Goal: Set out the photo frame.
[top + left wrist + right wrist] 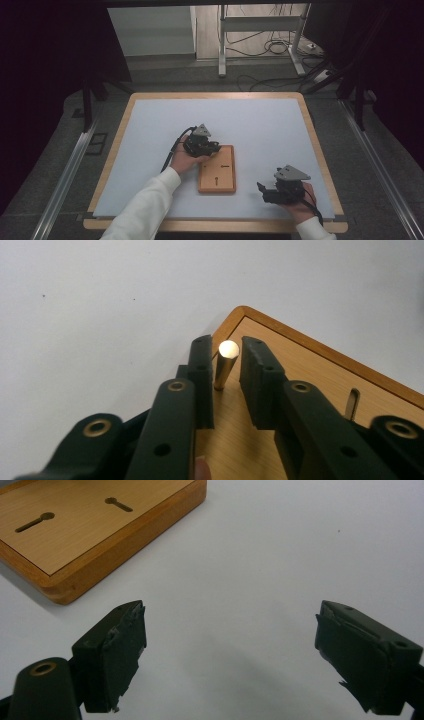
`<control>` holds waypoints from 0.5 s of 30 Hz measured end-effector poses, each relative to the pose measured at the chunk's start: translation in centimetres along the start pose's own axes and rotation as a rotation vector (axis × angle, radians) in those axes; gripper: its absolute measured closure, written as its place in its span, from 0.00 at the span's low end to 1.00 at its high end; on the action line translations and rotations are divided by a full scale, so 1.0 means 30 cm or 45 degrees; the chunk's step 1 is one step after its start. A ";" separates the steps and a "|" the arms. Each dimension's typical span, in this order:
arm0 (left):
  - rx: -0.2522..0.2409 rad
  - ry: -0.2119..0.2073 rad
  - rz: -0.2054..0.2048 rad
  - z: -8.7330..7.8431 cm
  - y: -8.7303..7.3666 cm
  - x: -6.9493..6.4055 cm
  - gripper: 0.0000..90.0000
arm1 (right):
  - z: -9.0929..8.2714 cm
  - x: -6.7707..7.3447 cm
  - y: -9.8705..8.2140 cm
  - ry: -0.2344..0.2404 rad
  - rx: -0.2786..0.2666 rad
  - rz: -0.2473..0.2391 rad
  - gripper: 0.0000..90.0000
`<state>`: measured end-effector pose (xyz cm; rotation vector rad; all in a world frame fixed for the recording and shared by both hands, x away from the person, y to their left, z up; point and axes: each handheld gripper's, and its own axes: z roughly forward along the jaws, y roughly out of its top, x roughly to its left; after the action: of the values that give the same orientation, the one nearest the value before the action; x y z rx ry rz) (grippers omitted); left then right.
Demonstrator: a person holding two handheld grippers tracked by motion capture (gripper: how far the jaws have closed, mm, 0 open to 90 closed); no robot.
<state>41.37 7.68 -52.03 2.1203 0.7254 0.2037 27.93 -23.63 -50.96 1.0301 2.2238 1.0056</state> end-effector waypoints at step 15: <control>0.022 -0.020 -0.054 0.001 0.003 0.018 0.93 | -0.002 0.016 0.005 0.013 -0.008 -0.040 0.15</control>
<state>41.86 7.92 -52.06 2.1186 0.7651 0.1584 27.68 -23.21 -50.86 0.9859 2.2371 1.0058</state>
